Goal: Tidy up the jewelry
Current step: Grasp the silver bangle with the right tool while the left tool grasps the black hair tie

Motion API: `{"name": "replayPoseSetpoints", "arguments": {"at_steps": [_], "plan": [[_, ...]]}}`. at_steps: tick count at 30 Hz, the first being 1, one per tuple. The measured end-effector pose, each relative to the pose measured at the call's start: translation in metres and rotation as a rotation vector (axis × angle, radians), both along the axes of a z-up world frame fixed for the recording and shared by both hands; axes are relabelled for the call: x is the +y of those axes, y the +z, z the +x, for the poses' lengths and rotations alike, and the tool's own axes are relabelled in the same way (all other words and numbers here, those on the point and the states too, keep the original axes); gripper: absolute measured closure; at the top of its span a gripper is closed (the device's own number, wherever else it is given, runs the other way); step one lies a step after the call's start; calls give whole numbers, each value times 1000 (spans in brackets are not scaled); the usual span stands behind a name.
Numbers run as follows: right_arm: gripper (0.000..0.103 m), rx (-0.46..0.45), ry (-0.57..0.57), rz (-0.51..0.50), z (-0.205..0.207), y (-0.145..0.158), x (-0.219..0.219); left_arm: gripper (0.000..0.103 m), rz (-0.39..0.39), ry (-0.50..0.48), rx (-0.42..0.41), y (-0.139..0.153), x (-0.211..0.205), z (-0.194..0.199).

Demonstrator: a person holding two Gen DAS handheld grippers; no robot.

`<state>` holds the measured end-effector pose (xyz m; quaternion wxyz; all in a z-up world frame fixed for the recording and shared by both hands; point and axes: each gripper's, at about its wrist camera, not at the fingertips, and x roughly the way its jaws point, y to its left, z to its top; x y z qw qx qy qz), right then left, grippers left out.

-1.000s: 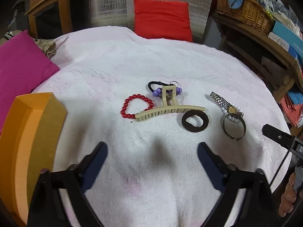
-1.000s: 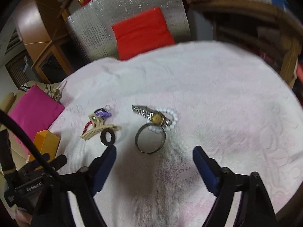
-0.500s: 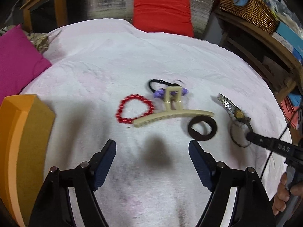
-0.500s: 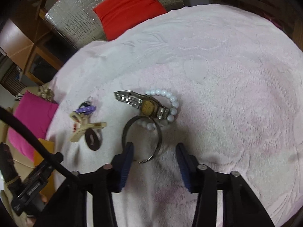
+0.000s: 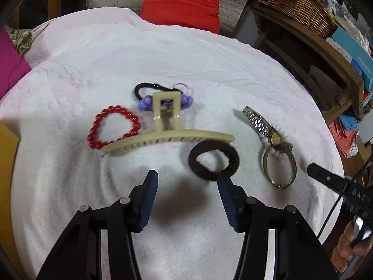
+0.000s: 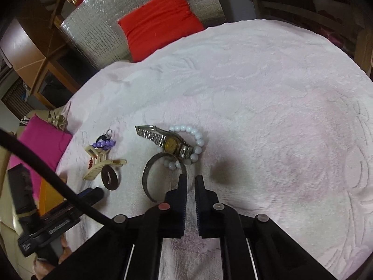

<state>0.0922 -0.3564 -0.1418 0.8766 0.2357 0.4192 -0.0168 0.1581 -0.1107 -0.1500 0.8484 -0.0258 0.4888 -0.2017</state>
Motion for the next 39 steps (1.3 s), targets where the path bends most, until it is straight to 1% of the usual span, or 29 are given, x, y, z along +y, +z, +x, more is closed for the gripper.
{"name": "replayPoseSetpoints", "arguments": {"at_steps": [6,7,10,11,12,13,14,16,17,18,22,27,29,31,34,37,39], "plan": [[95,7,-22,47,-4,0,-15,47,-106,4,34,-2,-13,8],[94,7,-25,49,-5,0,-17,48,-106,2,34,-2,-16,8],[93,8,-23,67,-4,-1,-21,48,-70,-6,15,-8,-25,12],[89,17,-16,75,-3,-2,-21,48,-68,-8,8,-8,-26,12],[85,24,-9,84,-2,-4,-21,52,-67,-12,-3,-7,-28,13],[72,26,-4,92,-1,-5,-20,61,-66,-20,-9,-7,-29,13],[52,26,-2,99,0,-5,-19,66,-65,-25,-11,-8,-31,15],[34,7,-7,89,0,-4,-18,83,-77,-44,-12,-8,-35,15],[34,-5,-3,77,0,-2,-15,87,-85,-53,-9,-8,-33,15],[34,-11,8,67,1,-1,-12,89,-91,-62,-7,-7,-32,14],[34,4,65,17,10,-1,7,90,-95,-85,-28,1,-27,9],[33,21,138,-136,20,-5,37,90,-104,-91,-33,10,-9,6],[28,24,151,-183,22,-7,44,90,-107,-83,-42,14,3,4],[27,25,161,-232,24,-10,54,90,-103,-75,-57,19,16,0],[24,43,152,-310,31,-14,68,90,-77,-65,-78,22,31,-6],[23,67,109,-394,38,-17,78,90,-75,-61,-83,25,39,-8],[24,76,75,-410,40,-19,80,90,-74,-60,-87,27,43,-12]]}}
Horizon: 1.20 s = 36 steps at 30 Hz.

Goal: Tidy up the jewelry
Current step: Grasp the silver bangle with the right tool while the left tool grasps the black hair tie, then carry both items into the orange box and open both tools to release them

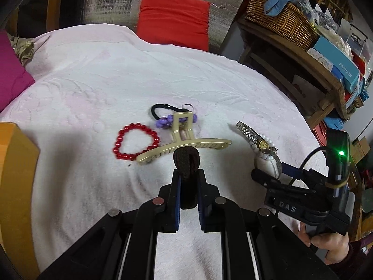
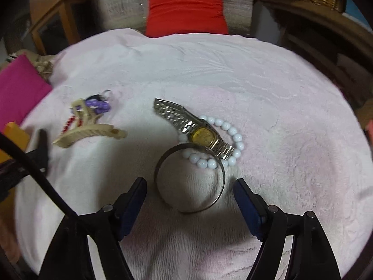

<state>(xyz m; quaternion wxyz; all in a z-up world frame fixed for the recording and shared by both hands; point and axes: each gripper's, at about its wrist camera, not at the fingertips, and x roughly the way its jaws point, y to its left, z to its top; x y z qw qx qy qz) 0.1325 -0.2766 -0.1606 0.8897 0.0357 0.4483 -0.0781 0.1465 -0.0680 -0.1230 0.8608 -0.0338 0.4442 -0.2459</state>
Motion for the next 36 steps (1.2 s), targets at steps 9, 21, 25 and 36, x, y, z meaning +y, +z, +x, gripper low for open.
{"name": "replayPoseSetpoints", "arguments": {"at_steps": [9,21,25,36], "plan": [[39,-16,-25,34,-10,7,-4,90,-9,-18,-35,13,9,-17],[39,-170,126,236,-42,54,41,90,-21,55,-105,46,59,-52],[39,-206,202,239,-44,64,77,90,10,147,-170,58,97,-65],[39,-301,477,253,-49,86,212,90,75,480,-163,47,224,-67]]}}
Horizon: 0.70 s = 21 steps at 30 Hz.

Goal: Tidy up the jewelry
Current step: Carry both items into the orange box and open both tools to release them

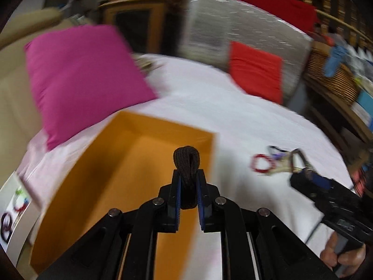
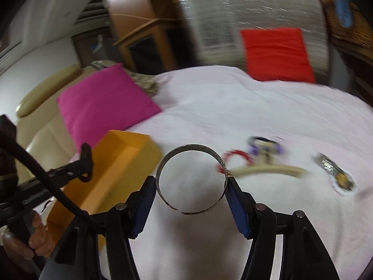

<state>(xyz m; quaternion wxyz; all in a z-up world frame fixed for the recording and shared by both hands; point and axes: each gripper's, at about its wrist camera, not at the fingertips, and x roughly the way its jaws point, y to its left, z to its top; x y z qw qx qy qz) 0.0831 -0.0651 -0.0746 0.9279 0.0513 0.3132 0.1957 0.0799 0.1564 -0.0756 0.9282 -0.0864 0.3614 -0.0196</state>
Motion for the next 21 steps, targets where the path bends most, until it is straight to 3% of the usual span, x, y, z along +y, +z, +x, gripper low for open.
{"name": "replayPoseSetpoints", "arguments": {"at_steps": [4,10,16,21], "plan": [[39,-7,64,41,14,-5,42,90,-6,116,86,-20,34,7],[39,-20,152,18,43,-12,101,90,25,221,165,-38,55,11],[39,4,207,0,74,-24,146,90,9,241,241,-60,63,20],[39,75,233,-26,94,-43,169,90,-37,252,289,-72,74,21]]}}
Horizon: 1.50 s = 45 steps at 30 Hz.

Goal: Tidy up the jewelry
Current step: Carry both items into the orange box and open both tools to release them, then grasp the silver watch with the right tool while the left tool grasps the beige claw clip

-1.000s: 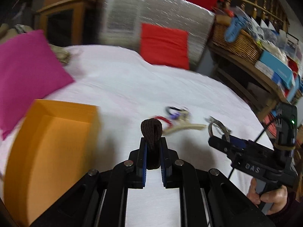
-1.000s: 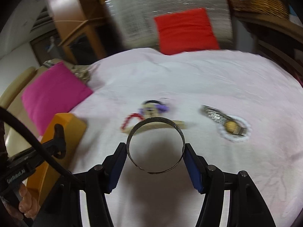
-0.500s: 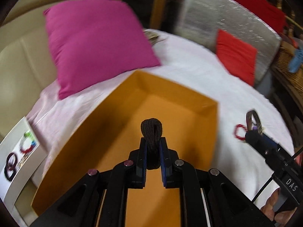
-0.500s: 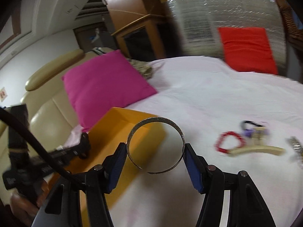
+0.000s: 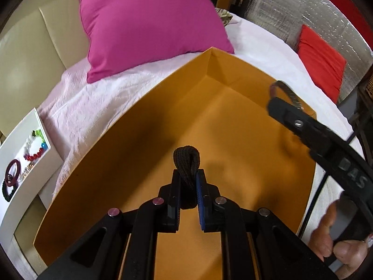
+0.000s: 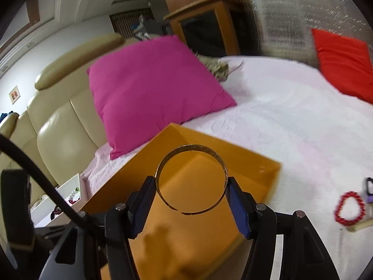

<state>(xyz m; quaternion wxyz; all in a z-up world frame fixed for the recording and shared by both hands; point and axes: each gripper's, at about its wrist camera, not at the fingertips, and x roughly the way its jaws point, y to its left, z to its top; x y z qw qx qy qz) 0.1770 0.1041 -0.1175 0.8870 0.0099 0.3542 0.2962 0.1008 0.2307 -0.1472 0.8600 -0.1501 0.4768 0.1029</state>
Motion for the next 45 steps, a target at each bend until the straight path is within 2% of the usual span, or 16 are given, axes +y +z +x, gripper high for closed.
{"name": "replayPoseSetpoints", "arguments": {"at_steps": [3,5,7,11,14,16,18,23,30,32,33,34,40,45], "plan": [[37,54,4,-15,11,-10,10,89,18,9,4,0,-1,0],[30,57,0,-15,13,-12,13,86,29,14,4,1,-1,-1],[26,63,1,3,13,-10,12,75,41,25,5,2,0,-2],[25,45,-13,39,8,-1,2,70,58,34,-21,10,-2,-3],[25,6,-35,75,-1,10,-16,69,120,13,-67,21,-15,-2],[26,-18,-63,92,-7,18,-35,65,168,-9,-106,29,-29,-2],[26,-25,-100,103,-10,23,-56,63,193,-27,-136,35,-41,-2],[26,25,-233,141,-9,23,-128,60,236,-83,-220,51,-80,-1],[27,86,-401,222,-19,31,-241,58,207,-217,-262,59,-151,4],[27,96,-441,225,-23,36,-270,55,209,-269,-273,59,-172,5],[27,99,-462,219,-26,38,-285,51,205,-303,-278,59,-184,6],[27,101,-482,216,-28,40,-297,47,198,-337,-279,58,-196,6],[27,143,-591,222,-43,47,-383,47,116,-490,-238,44,-241,20],[27,209,-634,286,-50,26,-435,47,110,-586,-231,35,-280,34]]}}
